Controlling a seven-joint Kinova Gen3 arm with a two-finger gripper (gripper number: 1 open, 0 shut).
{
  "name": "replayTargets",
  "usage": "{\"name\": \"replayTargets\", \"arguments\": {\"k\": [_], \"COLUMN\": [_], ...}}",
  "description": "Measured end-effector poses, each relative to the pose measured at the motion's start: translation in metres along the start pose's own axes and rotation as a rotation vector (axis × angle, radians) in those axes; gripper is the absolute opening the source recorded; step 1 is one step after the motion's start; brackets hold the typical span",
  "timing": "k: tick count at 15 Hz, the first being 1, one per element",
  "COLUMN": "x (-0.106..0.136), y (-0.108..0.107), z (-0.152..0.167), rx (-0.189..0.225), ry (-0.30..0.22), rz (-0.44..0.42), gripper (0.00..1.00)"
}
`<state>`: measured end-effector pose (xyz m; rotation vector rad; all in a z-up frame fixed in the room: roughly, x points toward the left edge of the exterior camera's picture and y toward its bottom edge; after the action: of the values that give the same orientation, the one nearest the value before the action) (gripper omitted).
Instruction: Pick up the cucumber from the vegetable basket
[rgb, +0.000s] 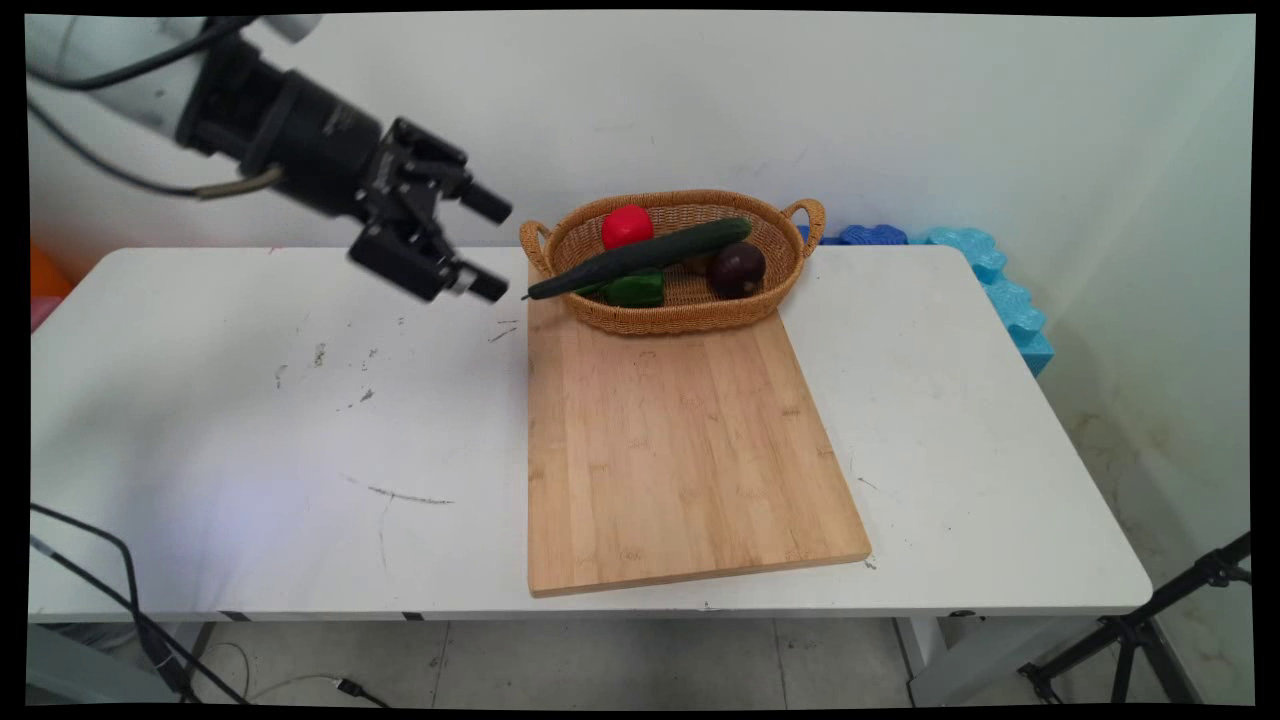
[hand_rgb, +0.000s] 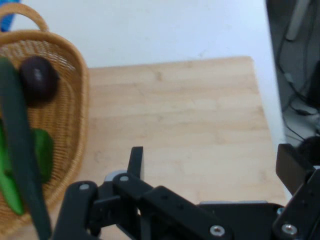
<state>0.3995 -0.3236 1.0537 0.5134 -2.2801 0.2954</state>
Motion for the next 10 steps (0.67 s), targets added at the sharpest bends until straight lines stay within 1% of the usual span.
{"name": "replayTargets", "arguments": {"k": [3, 5, 8, 10], "x": [0.027, 0.044, 0.062, 0.068], "y": [-0.023, -0.045, -0.080, -0.102], "z": [0.015, 0.028, 0.050, 0.066], "rx": [0.065, 0.124, 0.208, 0.256], "ry": [-0.020, -0.042, -0.074, -0.099], "rz": [-0.011, -0.029, -0.055, -0.073], "gripper": [1.00, 1.00, 1.00, 1.00]}}
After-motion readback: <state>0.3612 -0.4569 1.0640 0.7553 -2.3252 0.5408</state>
